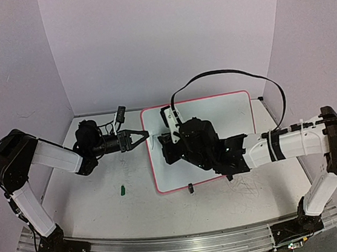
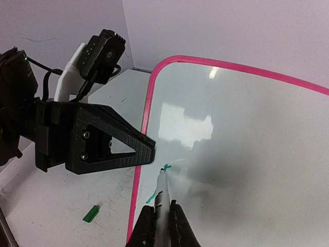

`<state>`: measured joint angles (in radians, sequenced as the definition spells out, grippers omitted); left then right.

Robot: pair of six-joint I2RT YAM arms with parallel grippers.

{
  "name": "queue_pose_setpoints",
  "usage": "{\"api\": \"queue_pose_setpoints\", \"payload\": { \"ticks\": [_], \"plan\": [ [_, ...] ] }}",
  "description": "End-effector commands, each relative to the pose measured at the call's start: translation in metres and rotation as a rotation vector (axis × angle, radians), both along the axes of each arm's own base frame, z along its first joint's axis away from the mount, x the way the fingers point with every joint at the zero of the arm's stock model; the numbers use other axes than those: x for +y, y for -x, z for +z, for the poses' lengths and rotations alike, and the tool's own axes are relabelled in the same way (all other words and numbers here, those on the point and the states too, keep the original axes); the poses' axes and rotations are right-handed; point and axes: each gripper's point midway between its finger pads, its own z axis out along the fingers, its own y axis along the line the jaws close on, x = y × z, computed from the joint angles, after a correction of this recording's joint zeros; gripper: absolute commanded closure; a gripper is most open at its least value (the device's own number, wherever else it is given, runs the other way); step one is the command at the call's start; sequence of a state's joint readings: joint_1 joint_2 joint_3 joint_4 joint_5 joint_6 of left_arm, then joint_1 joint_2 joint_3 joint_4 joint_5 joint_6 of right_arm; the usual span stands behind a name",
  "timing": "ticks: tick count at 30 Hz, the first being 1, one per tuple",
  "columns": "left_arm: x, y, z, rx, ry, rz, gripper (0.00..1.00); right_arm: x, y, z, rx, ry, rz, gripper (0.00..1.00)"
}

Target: Write a sentence on the whiteboard

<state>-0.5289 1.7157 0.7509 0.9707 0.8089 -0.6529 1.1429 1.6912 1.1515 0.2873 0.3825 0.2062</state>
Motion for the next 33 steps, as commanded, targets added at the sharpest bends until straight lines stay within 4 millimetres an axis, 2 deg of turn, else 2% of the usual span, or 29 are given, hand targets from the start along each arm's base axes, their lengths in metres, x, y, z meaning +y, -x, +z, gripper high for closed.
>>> {"api": "queue_pose_setpoints", "payload": {
  "ticks": [1, 14, 25, 33],
  "plan": [
    [0.001, 0.007, 0.026, -0.035, 0.045, -0.023, 1.0, 0.002, -0.011, 0.015, -0.033, -0.026, -0.032, 1.0],
    [0.002, 0.008, 0.028, -0.039, 0.047, -0.027, 1.0, 0.002, -0.017, 0.013, -0.039, -0.015, -0.053, 1.0],
    [0.001, 0.007, 0.028, -0.039, 0.047, -0.027, 1.0, -0.013, -0.024, 0.008, -0.033, 0.003, -0.138, 1.0],
    [0.001, 0.007, 0.029, -0.042, 0.047, -0.026, 1.0, -0.021, -0.021, -0.001, -0.008, 0.016, -0.15, 1.0]
  ]
}}
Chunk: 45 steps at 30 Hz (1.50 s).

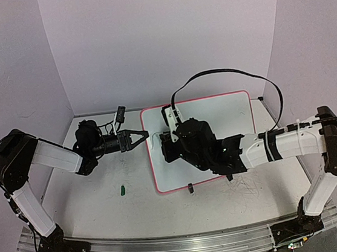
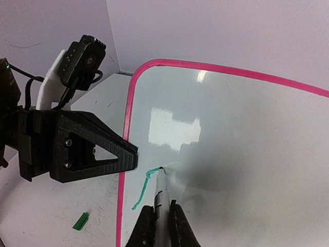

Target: Write a sentence on the whiteboard

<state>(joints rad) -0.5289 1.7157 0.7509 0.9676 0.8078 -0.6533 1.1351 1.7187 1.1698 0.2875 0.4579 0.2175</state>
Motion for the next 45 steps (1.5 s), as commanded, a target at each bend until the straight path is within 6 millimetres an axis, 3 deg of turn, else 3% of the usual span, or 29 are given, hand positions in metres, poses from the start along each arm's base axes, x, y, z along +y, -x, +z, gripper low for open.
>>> {"api": "queue_pose_setpoints", "payload": {
  "ticks": [1, 14, 36, 45],
  "plan": [
    [0.001, 0.008, 0.03, -0.046, 0.049, -0.028, 1.0, -0.015, -0.007, 0.001, 0.007, 0.006, -0.067, 1.0],
    [0.002, 0.008, 0.031, -0.049, 0.052, -0.025, 1.0, -0.017, 0.003, -0.011, 0.04, 0.008, -0.055, 1.0],
    [0.002, 0.009, 0.032, -0.049, 0.052, -0.026, 1.0, 0.01, 0.01, -0.018, 0.057, -0.001, 0.002, 1.0],
    [0.002, 0.009, 0.033, -0.053, 0.053, -0.026, 1.0, 0.012, 0.01, -0.017, 0.054, -0.001, 0.002, 1.0]
  ]
}}
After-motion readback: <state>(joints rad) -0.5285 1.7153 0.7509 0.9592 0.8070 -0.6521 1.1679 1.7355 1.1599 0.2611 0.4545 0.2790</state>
